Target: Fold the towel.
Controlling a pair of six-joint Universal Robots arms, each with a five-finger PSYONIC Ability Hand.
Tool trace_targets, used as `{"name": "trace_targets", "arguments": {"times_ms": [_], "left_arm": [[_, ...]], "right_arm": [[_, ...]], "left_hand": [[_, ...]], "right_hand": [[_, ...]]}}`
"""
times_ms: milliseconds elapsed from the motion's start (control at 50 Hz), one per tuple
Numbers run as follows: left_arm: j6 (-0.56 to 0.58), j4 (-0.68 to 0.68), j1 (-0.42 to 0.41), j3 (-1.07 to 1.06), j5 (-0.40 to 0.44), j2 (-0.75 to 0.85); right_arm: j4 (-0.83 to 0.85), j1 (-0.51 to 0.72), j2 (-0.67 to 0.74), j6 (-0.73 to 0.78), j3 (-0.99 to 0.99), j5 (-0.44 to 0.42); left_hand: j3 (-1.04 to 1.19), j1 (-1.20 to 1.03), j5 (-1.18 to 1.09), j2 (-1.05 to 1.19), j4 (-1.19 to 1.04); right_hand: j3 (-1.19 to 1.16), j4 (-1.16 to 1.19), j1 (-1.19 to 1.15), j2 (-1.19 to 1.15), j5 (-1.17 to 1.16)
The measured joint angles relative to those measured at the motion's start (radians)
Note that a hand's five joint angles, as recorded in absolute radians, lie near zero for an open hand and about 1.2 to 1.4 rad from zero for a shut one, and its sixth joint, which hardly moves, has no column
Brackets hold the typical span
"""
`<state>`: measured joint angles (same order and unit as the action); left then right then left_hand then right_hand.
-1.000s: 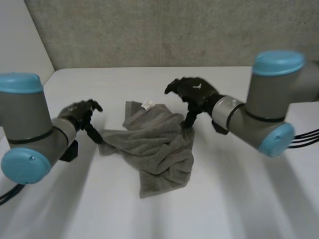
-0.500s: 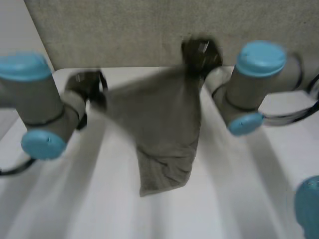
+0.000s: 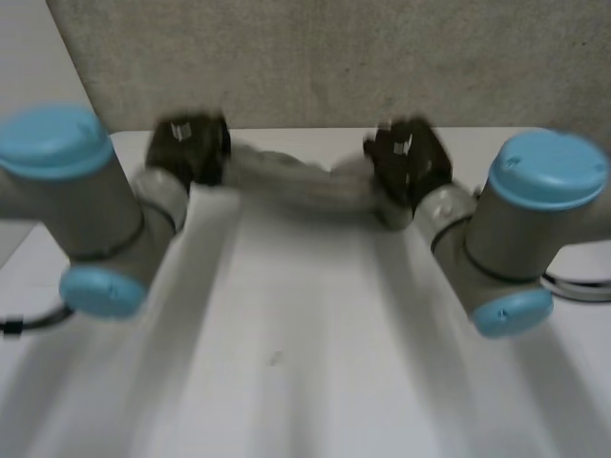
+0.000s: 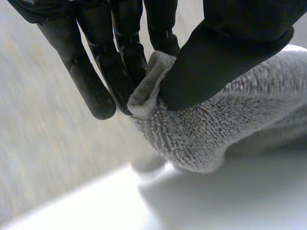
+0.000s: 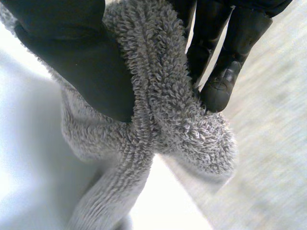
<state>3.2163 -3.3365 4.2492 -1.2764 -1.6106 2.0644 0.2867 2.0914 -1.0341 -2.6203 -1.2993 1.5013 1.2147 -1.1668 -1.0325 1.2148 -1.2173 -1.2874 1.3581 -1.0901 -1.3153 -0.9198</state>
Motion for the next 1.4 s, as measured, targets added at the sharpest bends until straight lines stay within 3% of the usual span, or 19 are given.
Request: {"name": "trace_targets", "arguments": {"times_ms": [140,200,220,360,520,620,820,1000,1100,1240,1400], "left_arm": [[0.156,0.007,-0.012,-0.303,-0.002,0.034],[0.176,0.006,-0.022,-0.354,-0.004,0.028],[0.183,0.006,-0.028,-0.378,-0.005,0.017],[0.185,0.005,-0.049,-0.453,-0.003,-0.105],[0.188,0.003,-0.058,-0.541,0.0,-0.241],[0.192,0.003,-0.06,-0.585,0.0,-0.276],[0.192,0.003,-0.049,-0.629,0.0,-0.28],[0.192,0.002,-0.015,-0.631,-0.001,-0.287],[0.191,0.003,0.017,-0.617,0.001,-0.3],[0.187,0.003,0.038,-0.579,0.004,-0.323],[0.185,0.003,0.034,-0.568,0.004,-0.331]], "right_arm": [[-0.198,-0.014,0.088,0.038,-0.089,-0.002],[-0.259,-0.026,0.091,0.03,-0.105,-0.002],[-0.294,-0.036,0.081,0.021,-0.112,-0.004],[-0.397,-0.089,-0.037,-0.046,-0.145,-0.052],[-0.427,-0.14,-0.177,-0.107,-0.139,-0.159],[-0.433,-0.142,-0.188,-0.078,-0.085,-0.222],[-0.433,-0.124,-0.027,0.161,0.047,-0.341],[-0.44,-0.133,0.073,0.291,0.055,-0.341],[-0.476,-0.173,0.065,0.215,0.012,-0.338],[-0.525,-0.268,0.03,-0.036,-0.052,-0.354],[-0.535,-0.322,0.025,-0.213,-0.113,-0.426]], "left_hand": [[0.001,0.0,0.0,0.0,0.0],[0.001,0.0,0.0,0.0,0.0],[0.001,0.0,0.0,0.0,0.0],[0.001,0.0,0.0,0.0,0.0],[0.001,0.0,0.0,0.0,0.0],[0.001,0.0,0.0,0.0,0.0],[0.001,0.0,0.0,0.0,0.0],[0.001,0.0,0.0,0.0,0.001],[0.001,-0.001,0.0,0.0,0.0],[0.001,-0.001,0.0,0.0,0.0],[0.001,-0.002,0.0,0.0,0.0]], "right_hand": [[0.047,-0.125,0.0,0.098,0.0],[0.247,-0.32,0.017,0.283,0.023],[0.445,-0.511,0.214,0.478,0.23],[0.844,-0.909,0.619,0.864,0.641],[0.879,-0.953,0.653,0.887,0.68],[0.879,-0.953,0.653,0.887,0.68],[0.879,-0.953,0.653,0.887,0.68],[0.879,-0.953,0.653,0.887,0.68],[0.879,-0.953,0.653,0.887,0.68],[0.879,-0.953,0.653,0.887,0.68],[0.879,-0.953,0.653,0.887,0.68]]}}
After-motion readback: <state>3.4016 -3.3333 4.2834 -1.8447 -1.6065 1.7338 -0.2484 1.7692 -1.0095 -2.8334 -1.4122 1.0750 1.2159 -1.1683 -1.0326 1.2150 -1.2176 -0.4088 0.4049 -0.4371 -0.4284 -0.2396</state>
